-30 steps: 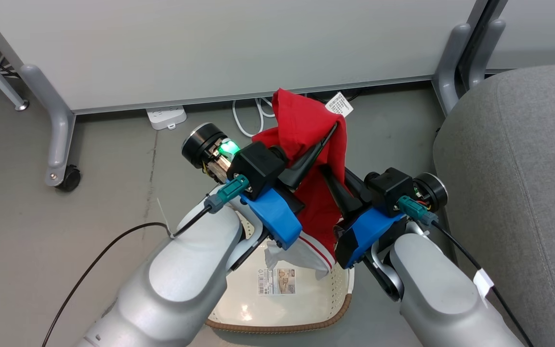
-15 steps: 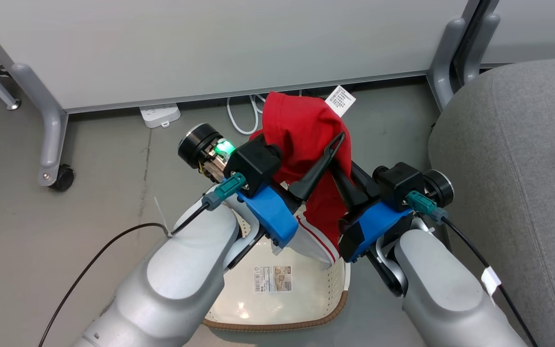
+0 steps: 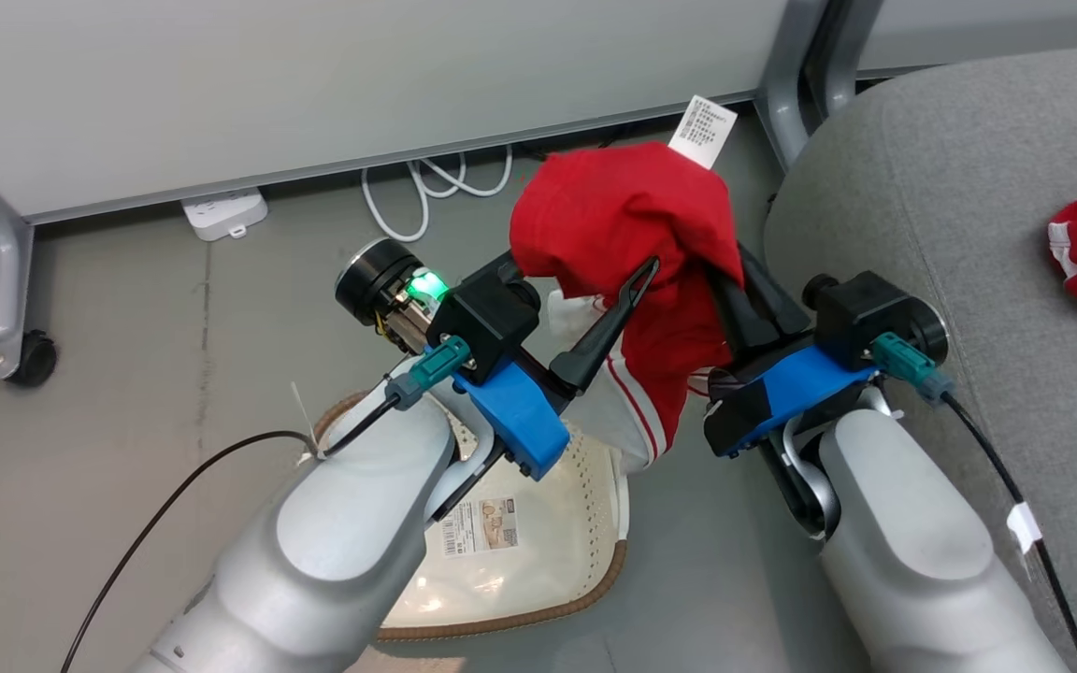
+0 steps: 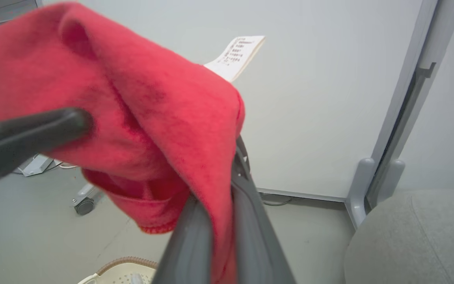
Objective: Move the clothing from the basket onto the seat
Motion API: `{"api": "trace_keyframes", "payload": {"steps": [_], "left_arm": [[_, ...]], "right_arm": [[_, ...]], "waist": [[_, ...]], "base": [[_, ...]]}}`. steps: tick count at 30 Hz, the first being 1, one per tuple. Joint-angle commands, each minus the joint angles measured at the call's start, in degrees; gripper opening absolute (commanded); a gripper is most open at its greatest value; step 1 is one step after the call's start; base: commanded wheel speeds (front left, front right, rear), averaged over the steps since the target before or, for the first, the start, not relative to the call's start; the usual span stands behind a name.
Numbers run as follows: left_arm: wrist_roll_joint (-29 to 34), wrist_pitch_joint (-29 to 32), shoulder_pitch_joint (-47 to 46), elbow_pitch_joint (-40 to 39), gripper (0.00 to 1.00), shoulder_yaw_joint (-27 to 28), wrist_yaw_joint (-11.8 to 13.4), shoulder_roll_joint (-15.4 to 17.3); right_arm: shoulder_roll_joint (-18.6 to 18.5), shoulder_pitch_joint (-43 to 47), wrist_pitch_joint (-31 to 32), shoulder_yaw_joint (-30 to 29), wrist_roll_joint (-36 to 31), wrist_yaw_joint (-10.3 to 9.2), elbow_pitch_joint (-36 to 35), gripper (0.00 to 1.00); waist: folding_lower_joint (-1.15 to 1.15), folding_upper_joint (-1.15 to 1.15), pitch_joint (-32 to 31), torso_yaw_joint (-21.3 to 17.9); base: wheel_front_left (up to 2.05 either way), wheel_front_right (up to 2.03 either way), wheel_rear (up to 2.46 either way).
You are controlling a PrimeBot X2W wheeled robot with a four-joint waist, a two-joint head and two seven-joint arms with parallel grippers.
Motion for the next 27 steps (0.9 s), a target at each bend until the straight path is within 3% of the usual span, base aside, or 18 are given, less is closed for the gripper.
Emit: {"api": "trace_keyframes", "payload": {"steps": [1,17,27], "left_arm": [[0.3,-0.2,-0.1,-0.2,1.00,0.0,0.1,0.3],[0.1,-0.2,-0.3,-0.4,1.00,-3.9,0.0,1.4],[-0.6,-0.2,0.2,-0.3,1.00,-7.4,0.0,2.0]], "right_arm": [[-0.3,0.6,0.0,-0.6,-0.2,-0.06,-0.6,0.00],[-3.4,5.4,0.0,-11.0,-1.0,-0.06,-7.9,0.00],[-3.2,8.9,0.0,-16.1,-0.5,-0.06,-10.9,0.00]], "waist": [[0.00,0.00,0.7,-1.3],[0.00,0.00,3.5,-10.4],[0.00,0.00,4.6,-15.9]], "base": [[0.00,0.00,0.00],[0.00,0.00,0.00],[0.00,0.00,0.00]]}}
